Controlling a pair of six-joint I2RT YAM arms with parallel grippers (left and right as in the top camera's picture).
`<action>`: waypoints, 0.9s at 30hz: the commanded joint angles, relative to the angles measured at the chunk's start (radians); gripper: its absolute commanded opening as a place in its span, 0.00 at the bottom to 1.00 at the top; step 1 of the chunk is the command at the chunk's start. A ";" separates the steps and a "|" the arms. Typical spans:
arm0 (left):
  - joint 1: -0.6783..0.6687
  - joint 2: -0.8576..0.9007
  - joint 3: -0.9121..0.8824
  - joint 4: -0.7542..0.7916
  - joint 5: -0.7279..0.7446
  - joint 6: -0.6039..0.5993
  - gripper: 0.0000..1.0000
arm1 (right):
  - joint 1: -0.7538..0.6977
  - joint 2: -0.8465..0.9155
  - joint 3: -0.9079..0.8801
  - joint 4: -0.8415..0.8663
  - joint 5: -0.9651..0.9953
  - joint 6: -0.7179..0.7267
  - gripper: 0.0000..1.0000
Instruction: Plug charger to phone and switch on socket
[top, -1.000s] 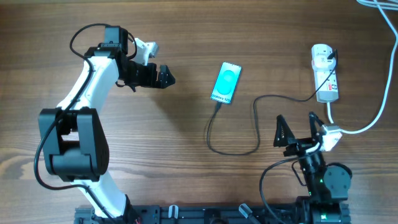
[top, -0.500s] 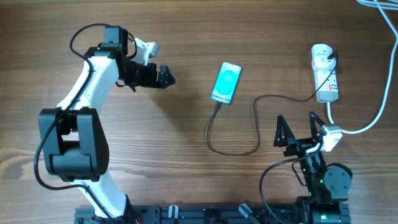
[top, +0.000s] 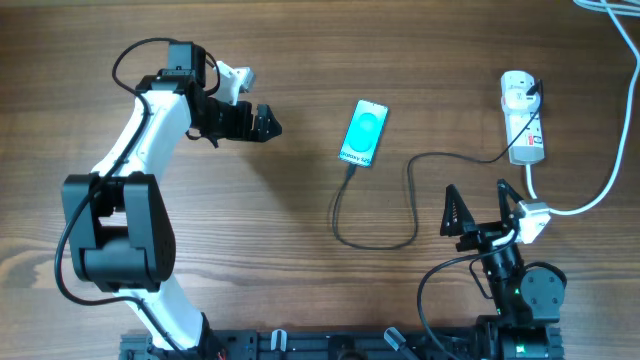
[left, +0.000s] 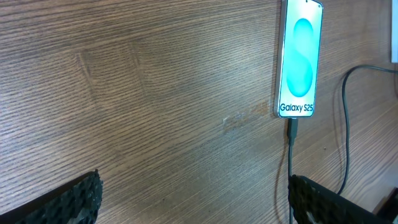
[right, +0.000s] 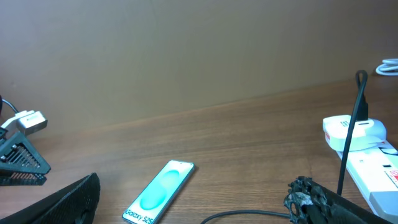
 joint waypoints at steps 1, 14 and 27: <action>0.002 -0.018 0.002 0.003 -0.003 0.005 1.00 | 0.004 -0.014 -0.003 0.002 -0.008 0.005 1.00; 0.002 -0.018 0.002 0.003 -0.003 0.005 1.00 | 0.004 -0.014 -0.003 0.000 0.010 -0.179 1.00; 0.002 -0.018 0.002 0.003 -0.003 0.005 1.00 | 0.004 -0.014 -0.003 0.000 0.010 -0.179 1.00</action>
